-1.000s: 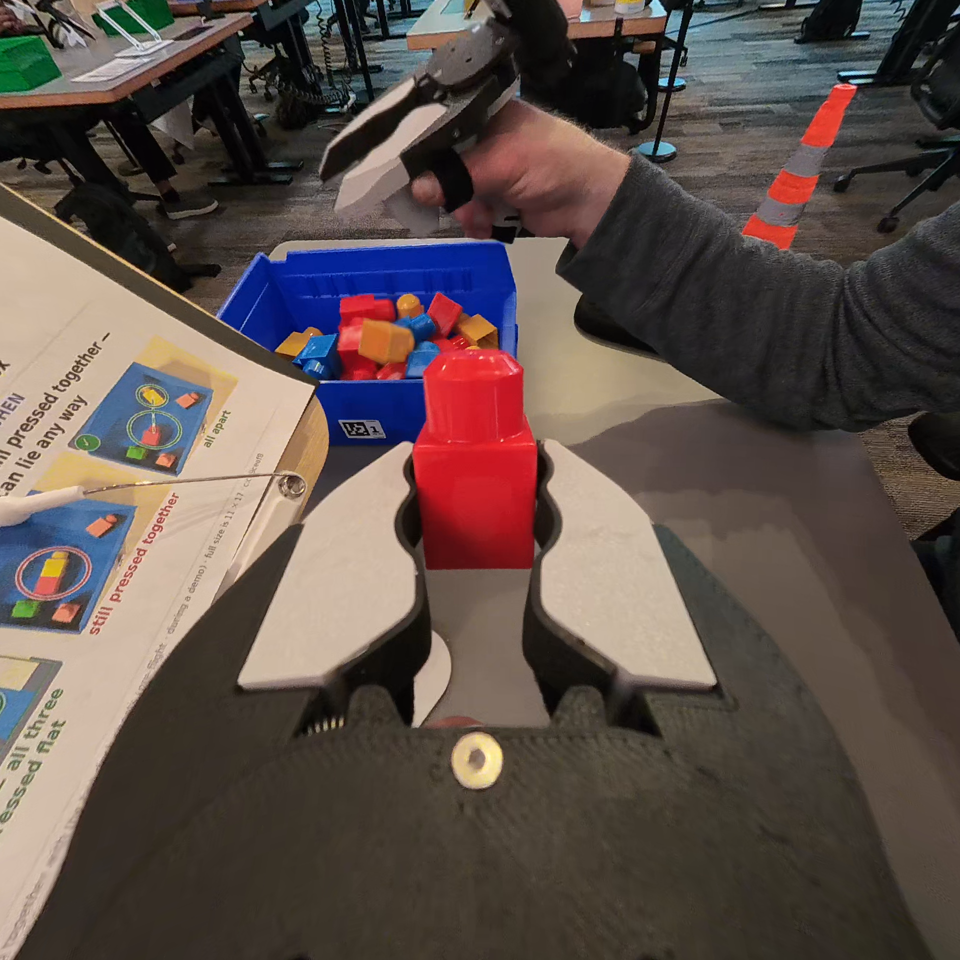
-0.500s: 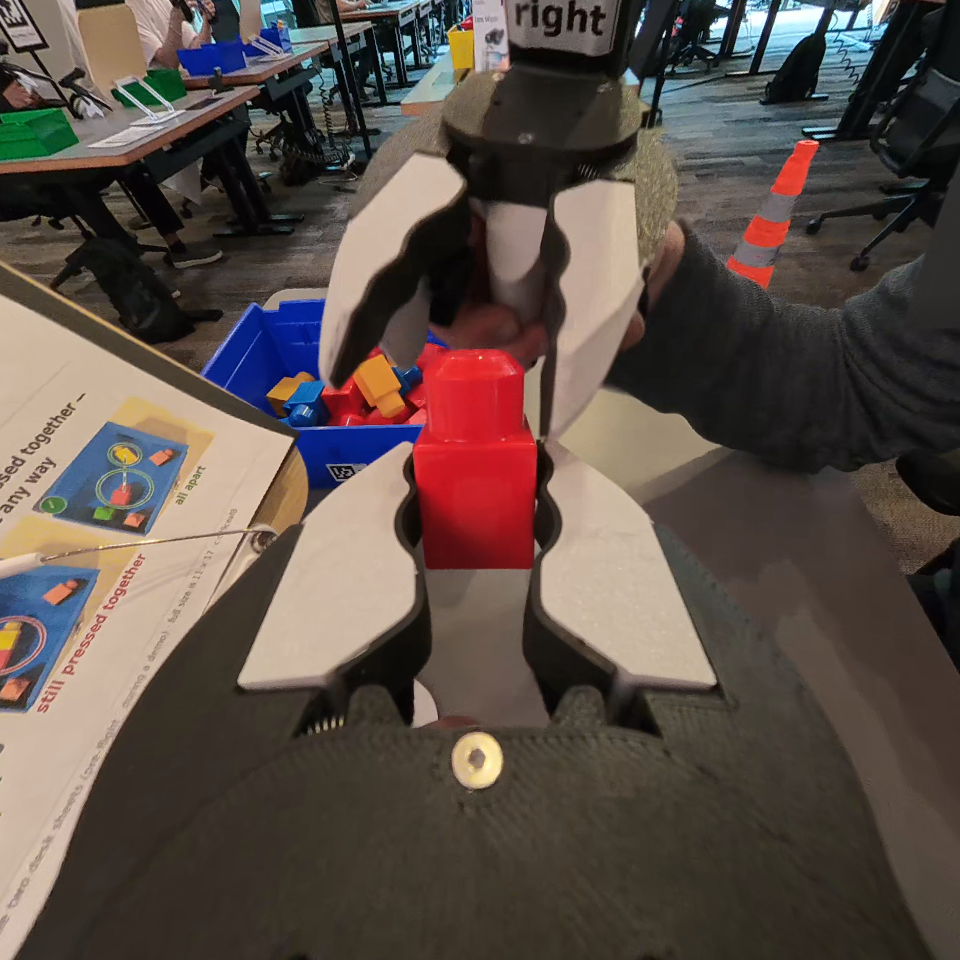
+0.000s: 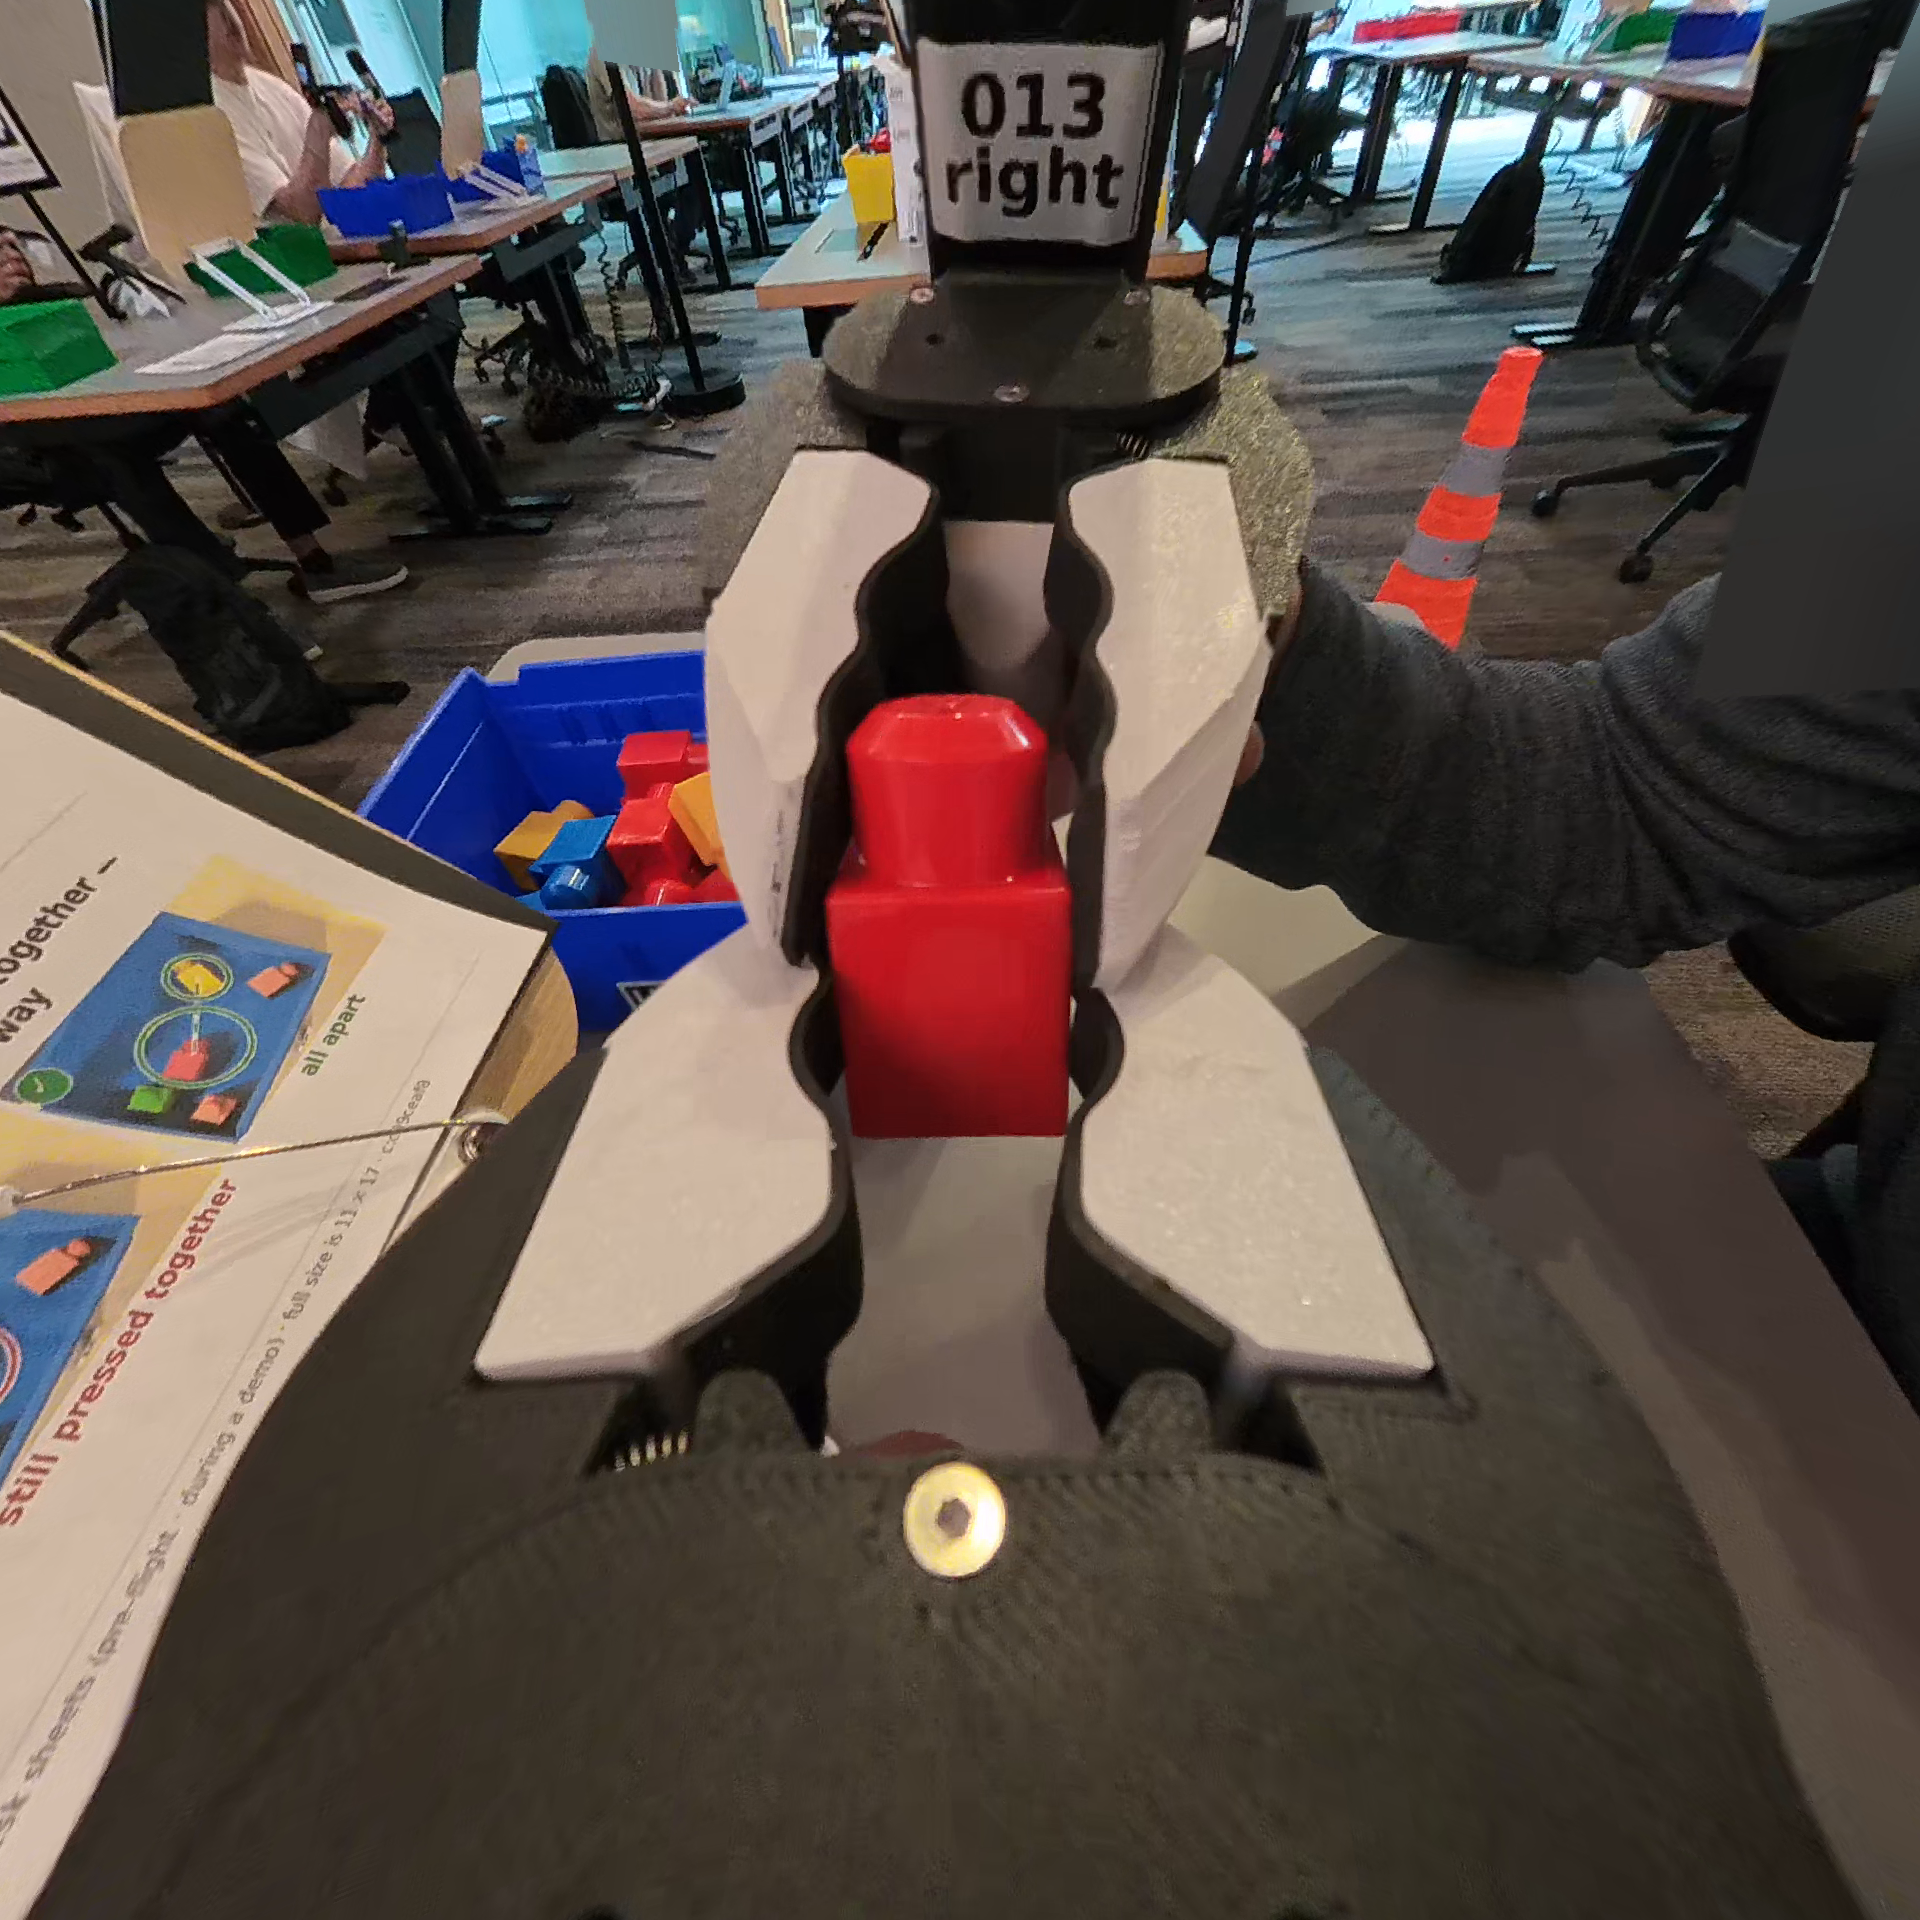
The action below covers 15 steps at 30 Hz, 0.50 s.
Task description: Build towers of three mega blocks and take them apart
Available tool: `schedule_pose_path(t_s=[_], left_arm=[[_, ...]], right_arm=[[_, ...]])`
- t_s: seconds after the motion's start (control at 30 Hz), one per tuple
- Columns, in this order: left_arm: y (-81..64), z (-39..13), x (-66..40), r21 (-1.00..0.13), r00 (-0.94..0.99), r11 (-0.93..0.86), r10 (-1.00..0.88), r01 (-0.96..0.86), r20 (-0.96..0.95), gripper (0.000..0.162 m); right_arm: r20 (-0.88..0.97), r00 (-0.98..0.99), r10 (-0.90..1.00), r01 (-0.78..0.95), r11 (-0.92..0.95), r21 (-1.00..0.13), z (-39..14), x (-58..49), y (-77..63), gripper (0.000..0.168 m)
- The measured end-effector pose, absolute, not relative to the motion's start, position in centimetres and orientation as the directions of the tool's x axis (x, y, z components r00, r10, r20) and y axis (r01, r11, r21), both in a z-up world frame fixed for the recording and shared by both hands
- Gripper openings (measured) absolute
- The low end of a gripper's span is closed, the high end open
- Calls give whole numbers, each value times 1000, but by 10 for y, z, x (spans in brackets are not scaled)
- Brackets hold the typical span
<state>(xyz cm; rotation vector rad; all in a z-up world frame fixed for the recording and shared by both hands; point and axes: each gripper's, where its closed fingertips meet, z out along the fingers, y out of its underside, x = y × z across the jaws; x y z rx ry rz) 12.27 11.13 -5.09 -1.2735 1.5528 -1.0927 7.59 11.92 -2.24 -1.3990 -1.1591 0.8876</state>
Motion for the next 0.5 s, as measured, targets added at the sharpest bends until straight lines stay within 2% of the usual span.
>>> schedule_pose_path(t_s=[0.23,0.37,0.5], left_arm=[[110,-42,120,-969,-150,104,-986,-224,-72,40],[112,-38,119,-975,-136,91,-989,-203,-64,50],[122,-37,117,-974,-88,85,-994,-211,-67,47]], right_arm=[[76,264,962,131,42,-990,-13,76,118,34],[80,313,946,100,51,-994,-5,88,124,34],[83,374,924,84,55,-995,2,111,132,34]])
